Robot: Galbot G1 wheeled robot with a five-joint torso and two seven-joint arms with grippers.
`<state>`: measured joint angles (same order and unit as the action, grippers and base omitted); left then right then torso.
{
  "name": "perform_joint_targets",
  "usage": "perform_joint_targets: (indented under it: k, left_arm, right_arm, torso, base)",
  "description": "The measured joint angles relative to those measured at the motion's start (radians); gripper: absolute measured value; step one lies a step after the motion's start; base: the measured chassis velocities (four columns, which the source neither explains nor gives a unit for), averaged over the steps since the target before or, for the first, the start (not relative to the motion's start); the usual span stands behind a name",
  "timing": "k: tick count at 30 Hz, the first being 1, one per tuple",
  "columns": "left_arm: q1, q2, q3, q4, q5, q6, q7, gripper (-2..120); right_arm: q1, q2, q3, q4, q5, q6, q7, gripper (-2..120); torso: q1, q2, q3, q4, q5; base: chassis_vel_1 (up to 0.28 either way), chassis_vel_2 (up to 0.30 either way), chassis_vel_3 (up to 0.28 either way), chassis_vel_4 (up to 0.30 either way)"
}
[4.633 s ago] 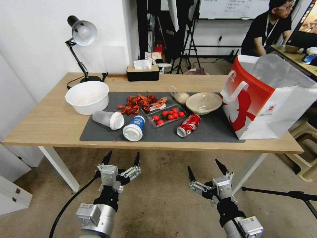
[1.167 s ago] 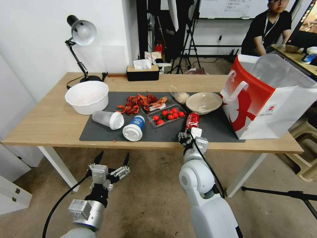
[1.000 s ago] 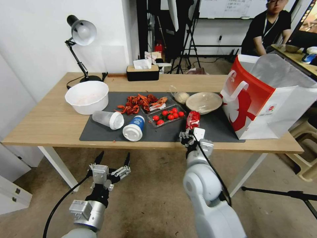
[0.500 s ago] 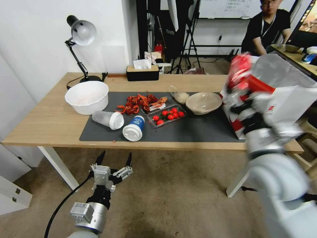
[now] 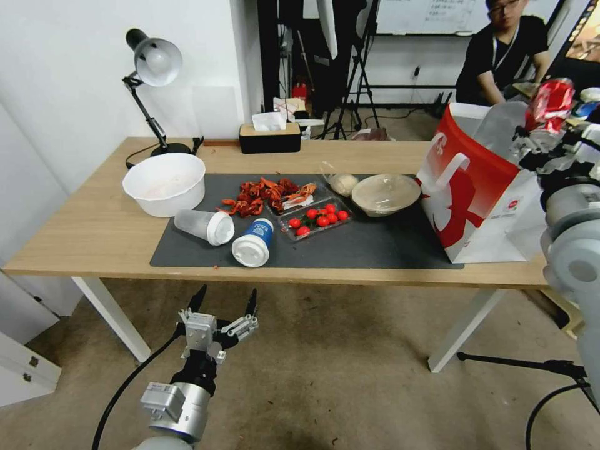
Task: Pick up the trash from the table and place it into the takeout bag.
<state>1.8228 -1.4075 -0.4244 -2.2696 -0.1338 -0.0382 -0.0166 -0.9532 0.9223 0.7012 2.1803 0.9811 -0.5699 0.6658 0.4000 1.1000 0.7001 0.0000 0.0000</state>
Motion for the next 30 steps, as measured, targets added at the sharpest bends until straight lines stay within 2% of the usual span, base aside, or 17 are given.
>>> perform_joint_targets:
  k: [1, 7, 9, 16, 18, 19, 21, 26, 30]
  left_arm:
    - [0.000, 0.000, 0.000, 0.000, 0.000, 0.000, 0.000, 100]
    - [0.001, -0.001, 0.003, -0.005, 0.000, -0.001, 0.000, 100]
    - [0.002, -0.001, 0.004, -0.006, 0.000, -0.001, 0.000, 100]
    - [0.002, -0.001, 0.005, -0.010, 0.000, -0.001, 0.001, 100]
    - [0.002, 0.000, 0.005, -0.009, 0.000, -0.003, 0.001, 100]
    - [0.002, 0.000, 0.005, -0.009, 0.000, -0.003, 0.001, 100]
    - [0.004, 0.000, 0.005, -0.006, 0.000, -0.006, 0.002, 100]
    - [0.004, 0.001, 0.002, -0.003, -0.004, -0.010, 0.004, 100]
    - [0.003, 0.007, -0.004, 0.005, -0.011, -0.018, 0.006, 100]
  right_arm:
    - [0.000, 0.000, 0.000, 0.000, 0.000, 0.000, 0.000, 72]
    - [-0.006, -0.008, -0.002, 0.004, -0.024, 0.025, -0.045, 96]
    - [-0.013, -0.008, -0.003, 0.012, -0.032, 0.047, -0.066, 99]
    - [-0.072, 0.007, -0.013, 0.090, -0.069, 0.133, -0.211, 100]
    - [-0.124, 0.026, -0.024, 0.128, -0.113, 0.168, -0.332, 100]
    - [-0.124, 0.026, -0.024, 0.128, -0.113, 0.168, -0.332, 100]
    - [-0.172, 0.042, -0.032, 0.152, -0.178, 0.185, -0.427, 100]
    - [-0.277, 0.068, -0.036, 0.179, -0.275, 0.202, -0.493, 100]
    - [-0.399, 0.096, -0.037, 0.184, -0.371, 0.270, -0.564, 100]
  torso:
    - [0.000, 0.000, 0.000, 0.0000, 0.0000]
    - [0.000, 0.000, 0.000, 0.0000, 0.0000]
    - [0.000, 0.000, 0.000, 0.0000, 0.0000]
    - [0.000, 0.000, 0.000, 0.0000, -0.0001]
    - [0.000, 0.000, 0.000, -0.0001, 0.0000]
    - [0.000, 0.000, 0.000, -0.0001, 0.0000]
    - [0.000, 0.000, 0.000, 0.0002, -0.0003]
    - [0.000, 0.000, 0.000, 0.0000, -0.0001]
    - [0.000, 0.000, 0.000, 0.0000, -0.0001]
  base:
    - [0.000, 0.000, 0.000, 0.000]
    - [0.000, 0.000, 0.000, 0.000]
    - [0.000, 0.000, 0.000, 0.000]
    - [0.000, 0.000, 0.000, 0.000]
    - [0.000, 0.000, 0.000, 0.000]
    - [0.000, 0.000, 0.000, 0.000]
    - [0.000, 0.000, 0.000, 0.000]
    - [0.000, 0.000, 0.000, 0.000]
    - [0.000, 0.000, 0.000, 0.000]
